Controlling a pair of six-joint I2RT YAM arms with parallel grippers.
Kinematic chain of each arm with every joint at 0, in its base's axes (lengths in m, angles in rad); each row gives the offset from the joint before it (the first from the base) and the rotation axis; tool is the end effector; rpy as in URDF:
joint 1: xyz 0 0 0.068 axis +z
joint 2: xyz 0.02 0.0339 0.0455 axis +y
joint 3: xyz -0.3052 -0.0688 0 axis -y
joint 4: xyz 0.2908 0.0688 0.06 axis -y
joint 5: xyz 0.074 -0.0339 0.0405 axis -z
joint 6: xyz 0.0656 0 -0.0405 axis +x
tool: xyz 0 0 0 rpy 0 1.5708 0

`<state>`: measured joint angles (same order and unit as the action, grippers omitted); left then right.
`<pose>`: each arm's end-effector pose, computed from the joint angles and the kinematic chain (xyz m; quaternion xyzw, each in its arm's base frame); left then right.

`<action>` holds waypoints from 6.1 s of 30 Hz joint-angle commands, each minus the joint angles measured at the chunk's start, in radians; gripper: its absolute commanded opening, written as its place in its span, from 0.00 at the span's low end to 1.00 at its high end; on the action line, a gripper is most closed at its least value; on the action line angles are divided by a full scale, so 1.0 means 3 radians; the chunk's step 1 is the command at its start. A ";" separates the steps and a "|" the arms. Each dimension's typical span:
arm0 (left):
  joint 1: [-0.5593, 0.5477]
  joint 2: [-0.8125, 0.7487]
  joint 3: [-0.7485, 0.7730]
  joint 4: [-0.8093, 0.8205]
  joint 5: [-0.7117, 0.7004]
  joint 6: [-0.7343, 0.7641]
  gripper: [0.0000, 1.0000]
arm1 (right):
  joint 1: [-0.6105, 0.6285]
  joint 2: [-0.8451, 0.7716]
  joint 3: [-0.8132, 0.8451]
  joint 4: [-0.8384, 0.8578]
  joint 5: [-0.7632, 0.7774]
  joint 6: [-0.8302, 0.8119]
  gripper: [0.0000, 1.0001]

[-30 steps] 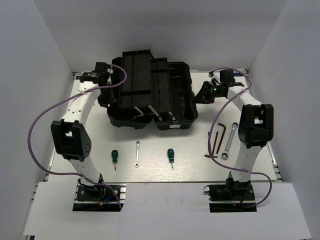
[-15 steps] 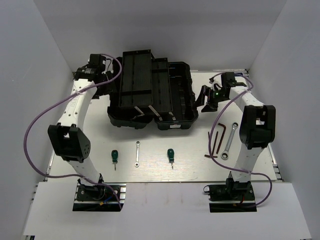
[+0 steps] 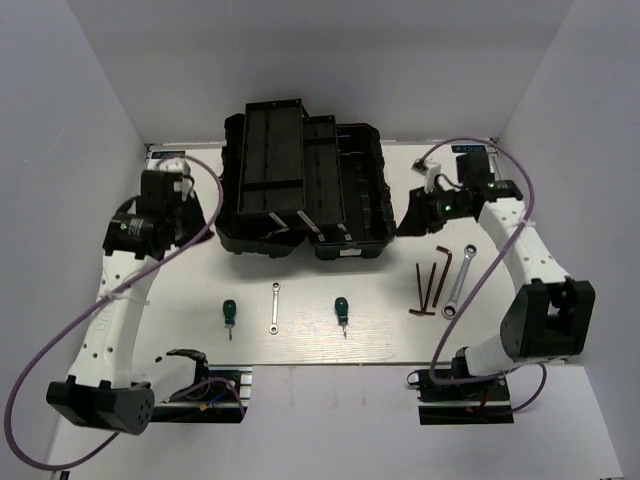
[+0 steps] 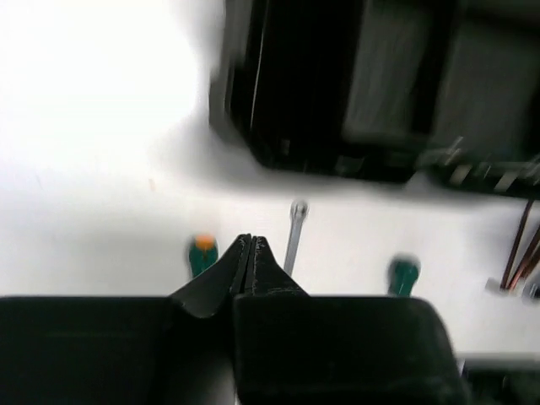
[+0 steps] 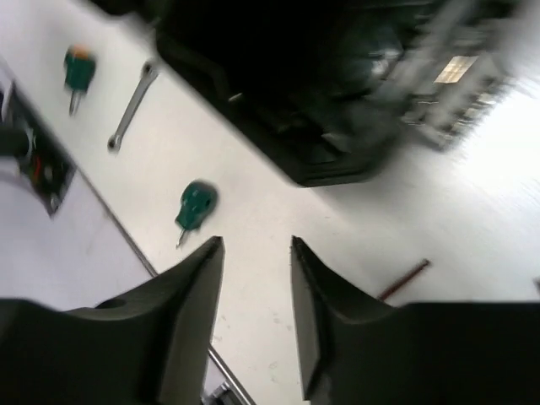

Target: Sort the tools into containers

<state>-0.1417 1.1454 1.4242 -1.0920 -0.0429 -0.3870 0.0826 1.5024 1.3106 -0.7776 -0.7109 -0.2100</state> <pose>0.2509 -0.0329 0.4278 -0.1215 0.9209 -0.0774 0.3621 0.3613 0.0729 0.3194 -0.2325 0.8708 0.3140 0.2983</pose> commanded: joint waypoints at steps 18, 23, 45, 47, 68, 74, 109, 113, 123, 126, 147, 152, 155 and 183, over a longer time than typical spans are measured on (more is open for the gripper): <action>-0.0433 -0.0520 -0.1996 0.0091 0.0261 -0.0627 0.60 | 0.2143 -0.0110 -0.0871 0.0756 0.0646 0.0848 0.72; -0.0601 -0.0413 -0.2134 0.0239 -0.0046 -0.0766 0.60 | 0.2200 -0.0110 -0.0912 0.0767 0.0917 0.0843 0.72; -0.0918 0.0232 -0.2671 0.0965 -0.0629 -0.1312 0.62 | 0.2102 -0.0273 -0.1137 0.0751 0.0979 0.0833 0.72; -0.0918 0.0196 -0.2738 0.1012 -0.0629 -0.1343 0.61 | 0.2082 -0.0283 -0.1152 0.0741 0.0974 0.0838 0.72; -0.0949 -0.0197 -0.2596 0.0977 -0.0619 -0.1344 0.00 | 0.2051 -0.0181 -0.1193 0.0716 0.0790 0.0823 0.76; -0.1016 -0.0637 -0.1901 0.0700 -0.0517 -0.1032 0.00 | 0.2148 -0.0074 -0.1305 0.0787 0.1060 0.0971 0.76; -0.1010 0.2737 0.2462 0.1211 -0.0900 0.0001 0.00 | 0.2634 0.0468 -0.1096 0.1084 0.1868 0.1477 0.76; -0.1010 0.2778 0.2340 0.1211 -0.0931 0.0001 0.10 | 0.2639 0.0489 -0.1091 0.1089 0.1920 0.1493 0.76; -0.1010 0.2784 0.2365 0.1099 -0.0931 0.0068 0.60 | 0.2675 0.0591 -0.0984 0.1053 0.1925 0.1508 0.75; -0.1010 0.2748 0.2365 0.1099 -0.0931 0.0099 0.71 | 0.2695 0.0652 -0.0927 0.1048 0.1899 0.1533 0.71; -0.1204 0.0422 0.0271 0.0690 -0.0574 0.0108 0.70 | 0.2824 0.0632 -0.0861 0.0665 0.2199 0.1283 0.00; -0.1307 0.0058 -0.0262 0.0480 0.0158 0.0160 0.68 | 0.2798 0.0377 -0.0504 0.0307 0.1425 0.0793 0.00; -0.1368 -0.0116 -0.0467 0.0403 0.0158 0.0002 0.68 | 0.2777 0.0182 -0.0222 0.0072 0.1281 0.0497 0.00; -0.1655 -0.0335 -0.1909 0.1063 0.0000 -0.0745 0.68 | 0.2046 0.1828 0.3087 0.1549 0.1981 0.0598 0.00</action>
<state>-0.6289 1.0908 0.8726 -0.7910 -0.0265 -0.5930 0.7040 2.0731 2.2375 -0.5365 -0.0700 -0.0734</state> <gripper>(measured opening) 0.677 0.459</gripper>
